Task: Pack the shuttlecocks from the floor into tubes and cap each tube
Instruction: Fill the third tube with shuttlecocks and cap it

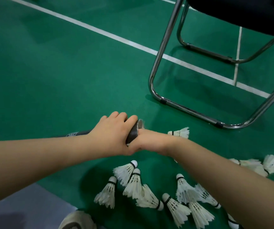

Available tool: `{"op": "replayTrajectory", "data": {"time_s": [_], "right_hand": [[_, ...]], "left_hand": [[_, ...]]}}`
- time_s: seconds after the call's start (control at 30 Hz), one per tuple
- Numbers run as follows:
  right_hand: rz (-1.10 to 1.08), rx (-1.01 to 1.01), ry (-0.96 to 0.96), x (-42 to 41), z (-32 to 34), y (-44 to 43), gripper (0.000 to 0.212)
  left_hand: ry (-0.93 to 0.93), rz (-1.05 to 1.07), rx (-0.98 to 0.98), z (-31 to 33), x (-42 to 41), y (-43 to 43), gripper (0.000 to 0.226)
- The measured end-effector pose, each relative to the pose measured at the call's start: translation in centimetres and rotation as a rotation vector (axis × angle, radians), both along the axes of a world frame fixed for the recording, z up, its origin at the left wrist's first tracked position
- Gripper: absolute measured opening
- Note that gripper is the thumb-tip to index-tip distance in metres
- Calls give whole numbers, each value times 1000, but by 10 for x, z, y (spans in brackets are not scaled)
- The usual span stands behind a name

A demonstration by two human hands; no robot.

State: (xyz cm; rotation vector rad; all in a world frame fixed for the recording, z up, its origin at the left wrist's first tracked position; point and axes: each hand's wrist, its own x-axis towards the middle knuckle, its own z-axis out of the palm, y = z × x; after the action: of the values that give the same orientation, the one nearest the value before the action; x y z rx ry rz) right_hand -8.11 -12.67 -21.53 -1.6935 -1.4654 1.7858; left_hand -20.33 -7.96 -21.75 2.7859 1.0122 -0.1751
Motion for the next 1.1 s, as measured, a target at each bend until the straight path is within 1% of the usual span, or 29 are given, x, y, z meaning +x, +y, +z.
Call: {"op": "replayTrajectory", "data": {"time_s": [0.03, 0.07, 0.13, 0.23, 0.3, 0.33, 0.4, 0.43, 0.5, 0.53, 0.6, 0.67, 0.77, 0.8, 0.87, 0.9, 0.93, 1.0, 1.07, 1.1], "right_hand": [[-94, 25, -8, -8, -8, 1, 28], [-182, 52, -23, -14, -15, 1, 25], [-283, 135, -58, -23, -28, -7, 15], [-334, 277, -68, -28, -42, -28, 24], [-339, 373, -71, -31, -49, -41, 20], [-357, 426, -93, -32, -52, -47, 22], [-449, 550, -167, -31, -56, -57, 36], [-511, 610, -206, -30, -61, -61, 39], [-597, 668, -290, -26, -74, -70, 42], [-595, 671, -343, -24, -82, -74, 45], [-479, 639, -475, -21, -96, -83, 54], [-310, 636, -593, -19, -107, -92, 55], [-101, 671, -692, -15, -114, -105, 62], [-25, 667, -733, -12, -116, -108, 62], [103, 628, -807, -7, -117, -113, 49], [149, 582, -834, -5, -116, -114, 42], [177, 509, -834, -5, -114, -115, 44], [200, 358, -826, -7, -111, -118, 58], [223, 289, -892, -14, -112, -118, 63], [218, 271, -928, -19, -114, -118, 62]], "left_hand": [[9, 22, -5, -1, -6, 2, 75], [17, 42, -17, -3, -12, 3, 72], [23, 62, -31, -9, -21, 3, 68], [23, 55, -21, -15, -27, 0, 67], [32, 37, -19, -17, -29, -3, 69], [37, 27, -19, -18, -30, -4, 69], [44, 24, -30, -21, -31, -7, 70], [50, 29, -32, -23, -33, -6, 71], [62, 49, -26, -26, -38, -3, 74], [68, 59, -22, -28, -42, -1, 74], [80, 77, -20, -31, -50, 0, 75], [87, 87, -20, -35, -58, -3, 75], [73, 79, -27, -41, -67, -9, 74], [71, 71, -29, -42, -69, -12, 74], [66, 62, -39, -45, -71, -16, 75], [62, 59, -46, -46, -71, -17, 75], [59, 57, -52, -46, -70, -18, 75], [55, 54, -59, -46, -70, -19, 74], [55, 55, -60, -47, -69, -18, 74], [56, 57, -58, -47, -69, -18, 74]]}}
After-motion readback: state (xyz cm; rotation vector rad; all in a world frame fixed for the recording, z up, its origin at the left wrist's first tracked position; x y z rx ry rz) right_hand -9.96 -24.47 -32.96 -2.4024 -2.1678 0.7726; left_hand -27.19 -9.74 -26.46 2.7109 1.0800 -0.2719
